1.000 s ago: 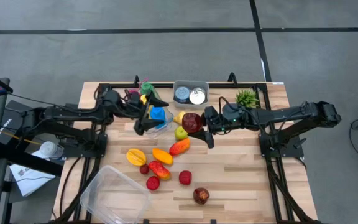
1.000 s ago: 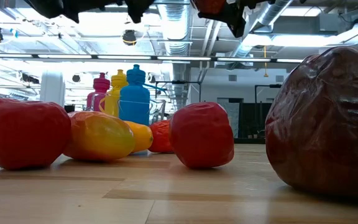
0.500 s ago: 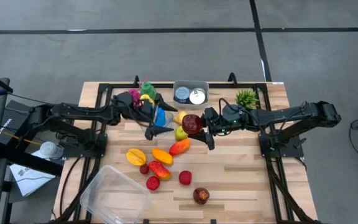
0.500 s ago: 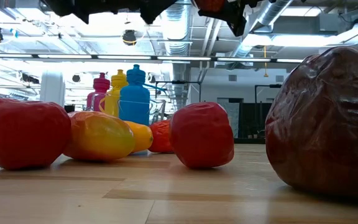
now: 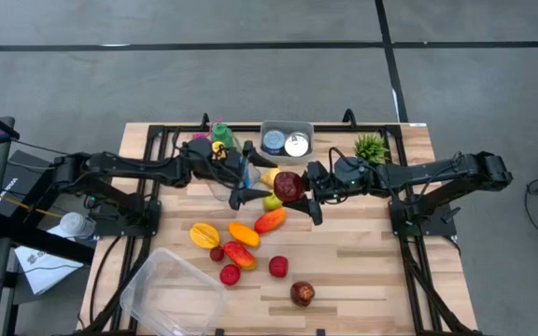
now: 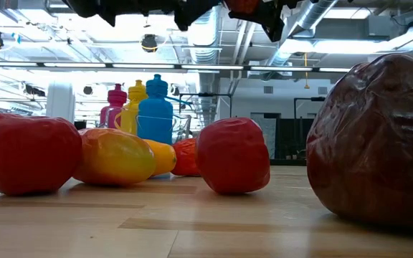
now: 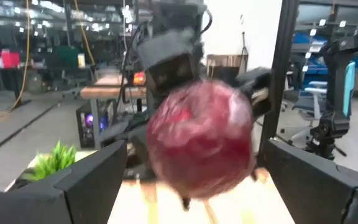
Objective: Pick & Place Food Item
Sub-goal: Put the top red apple into the white bin
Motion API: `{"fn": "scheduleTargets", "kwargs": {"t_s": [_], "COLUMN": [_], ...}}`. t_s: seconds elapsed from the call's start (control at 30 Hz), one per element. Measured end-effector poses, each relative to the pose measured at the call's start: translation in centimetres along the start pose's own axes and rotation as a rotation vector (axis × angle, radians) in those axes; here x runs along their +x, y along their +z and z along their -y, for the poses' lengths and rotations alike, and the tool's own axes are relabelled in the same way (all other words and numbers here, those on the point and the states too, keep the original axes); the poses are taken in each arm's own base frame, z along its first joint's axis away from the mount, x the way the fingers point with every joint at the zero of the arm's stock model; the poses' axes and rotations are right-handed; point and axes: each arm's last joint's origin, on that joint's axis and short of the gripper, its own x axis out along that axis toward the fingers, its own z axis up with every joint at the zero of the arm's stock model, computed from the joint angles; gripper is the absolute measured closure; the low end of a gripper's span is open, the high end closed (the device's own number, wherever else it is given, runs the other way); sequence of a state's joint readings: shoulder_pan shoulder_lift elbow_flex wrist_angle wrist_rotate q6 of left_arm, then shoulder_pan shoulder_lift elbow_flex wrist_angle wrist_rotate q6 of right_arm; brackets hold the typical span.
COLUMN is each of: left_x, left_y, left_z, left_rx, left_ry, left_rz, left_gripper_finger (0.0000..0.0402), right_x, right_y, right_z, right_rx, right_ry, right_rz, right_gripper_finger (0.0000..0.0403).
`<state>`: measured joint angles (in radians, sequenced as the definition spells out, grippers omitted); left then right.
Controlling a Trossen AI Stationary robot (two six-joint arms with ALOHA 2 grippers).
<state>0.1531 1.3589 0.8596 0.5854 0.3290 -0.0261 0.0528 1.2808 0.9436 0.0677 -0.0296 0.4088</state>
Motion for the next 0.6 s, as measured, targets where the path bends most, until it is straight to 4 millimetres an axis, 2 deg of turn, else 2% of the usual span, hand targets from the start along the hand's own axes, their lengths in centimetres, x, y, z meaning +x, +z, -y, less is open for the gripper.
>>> {"fn": "scheduleTargets", "kwargs": {"t_s": [0.37, 0.6], "left_x": [0.3, 1.9], "left_y": [-0.3, -0.7], "left_z": [0.3, -0.3], "left_rx": [-0.016, -0.097], "left_ry": [-0.005, 0.024], "left_rz": [-0.02, -0.046], "left_gripper_finger": [0.003, 0.0025], "right_x": [0.0, 0.0], "right_y": [0.0, 0.0], "right_z": [0.0, 0.0], "right_rx": [0.0, -0.006], "right_ry": [0.0, -0.001], "right_rz": [0.0, -0.001], "right_gripper_finger": [0.0163, 0.0163]}}
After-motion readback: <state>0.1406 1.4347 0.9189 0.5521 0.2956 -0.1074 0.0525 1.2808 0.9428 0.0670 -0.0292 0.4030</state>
